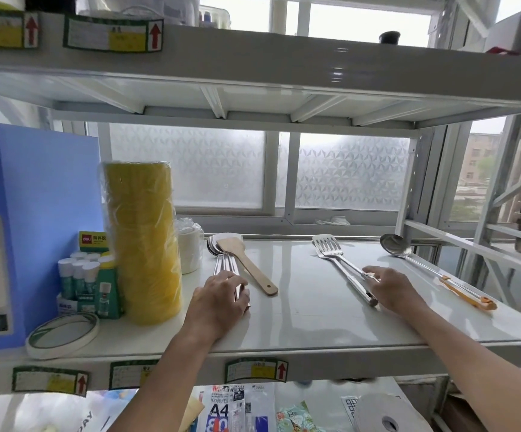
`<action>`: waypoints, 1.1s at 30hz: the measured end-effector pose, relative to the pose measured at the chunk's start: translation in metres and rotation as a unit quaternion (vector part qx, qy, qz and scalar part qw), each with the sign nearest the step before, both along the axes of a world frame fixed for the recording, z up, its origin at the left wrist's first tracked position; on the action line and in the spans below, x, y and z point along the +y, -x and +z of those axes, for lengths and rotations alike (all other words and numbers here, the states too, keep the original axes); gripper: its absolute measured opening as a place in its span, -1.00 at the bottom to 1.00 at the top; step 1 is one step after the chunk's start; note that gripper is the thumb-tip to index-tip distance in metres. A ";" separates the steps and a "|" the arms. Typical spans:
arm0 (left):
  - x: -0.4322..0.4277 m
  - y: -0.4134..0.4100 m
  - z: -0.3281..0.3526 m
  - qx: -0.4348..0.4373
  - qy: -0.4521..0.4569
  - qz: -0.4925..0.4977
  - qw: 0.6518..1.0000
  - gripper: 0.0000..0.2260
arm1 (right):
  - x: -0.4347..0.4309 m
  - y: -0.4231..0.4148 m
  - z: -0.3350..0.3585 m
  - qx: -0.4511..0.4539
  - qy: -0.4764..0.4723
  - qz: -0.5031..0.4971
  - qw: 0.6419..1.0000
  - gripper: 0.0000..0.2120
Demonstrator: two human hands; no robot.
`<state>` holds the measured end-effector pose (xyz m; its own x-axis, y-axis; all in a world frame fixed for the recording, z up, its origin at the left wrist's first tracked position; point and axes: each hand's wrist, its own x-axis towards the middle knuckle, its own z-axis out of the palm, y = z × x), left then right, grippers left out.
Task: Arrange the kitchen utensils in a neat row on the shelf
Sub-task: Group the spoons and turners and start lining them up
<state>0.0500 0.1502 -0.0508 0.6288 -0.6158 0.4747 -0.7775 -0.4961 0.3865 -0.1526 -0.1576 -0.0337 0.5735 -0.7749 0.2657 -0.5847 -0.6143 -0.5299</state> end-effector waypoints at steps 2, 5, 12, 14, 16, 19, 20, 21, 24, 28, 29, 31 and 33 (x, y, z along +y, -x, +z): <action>0.000 0.000 0.000 -0.001 0.001 -0.001 1.000 -0.72 | 0.006 -0.002 0.001 0.042 0.006 0.026 0.999 -0.61; -0.001 0.000 0.000 -0.004 0.001 -0.001 1.000 -0.73 | 0.011 -0.006 0.000 0.105 0.014 0.063 0.992 -0.63; 0.001 0.001 0.000 -0.002 -0.001 0.000 1.000 -0.72 | -0.014 0.006 -0.011 0.148 0.050 0.054 0.986 -0.54; 0.001 0.001 0.000 -0.001 -0.003 0.001 1.000 -0.72 | -0.022 0.011 -0.012 0.149 0.056 0.050 0.986 -0.54; 0.001 0.000 0.001 0.000 -0.002 0.001 1.000 -0.72 | -0.032 0.015 -0.013 0.153 0.061 0.049 0.985 -0.53; 0.002 0.000 0.001 0.007 -0.001 0.002 1.000 -0.72 | -0.040 0.021 -0.012 0.162 0.067 0.044 0.984 -0.53; 0.003 0.000 0.001 0.009 -0.004 0.003 1.000 -0.72 | -0.040 0.022 -0.011 0.169 0.061 0.040 0.983 -0.53; 0.003 0.001 0.001 0.010 -0.005 0.005 1.000 -0.71 | -0.038 0.021 -0.010 0.179 0.057 0.034 0.982 -0.54; 0.001 0.003 0.001 0.028 0.005 0.012 1.000 -0.63 | -0.011 0.008 0.005 0.259 0.097 -0.010 0.961 -0.54; 0.001 0.000 0.002 0.073 0.038 0.037 0.996 -0.70 | 0.049 -0.034 0.020 0.185 0.163 0.081 0.966 -0.44; 0.001 -0.001 0.003 0.077 0.041 0.046 0.995 -0.73 | 0.066 -0.048 0.023 0.145 0.138 0.124 0.972 -0.42; 0.003 -0.004 0.005 0.113 0.080 0.051 0.989 -0.68 | 0.100 -0.074 0.024 0.094 0.086 0.201 0.971 -0.40; 0.005 -0.005 0.005 0.157 0.124 0.043 0.979 -0.63 | 0.133 -0.100 0.021 0.067 0.050 0.253 0.964 -0.41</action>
<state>0.0549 0.1556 -0.0454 0.8129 -0.4435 0.3774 -0.5595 -0.4151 0.7174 -0.0530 -0.0249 -0.0127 0.9060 -0.3606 0.2217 -0.2552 -0.8831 -0.3937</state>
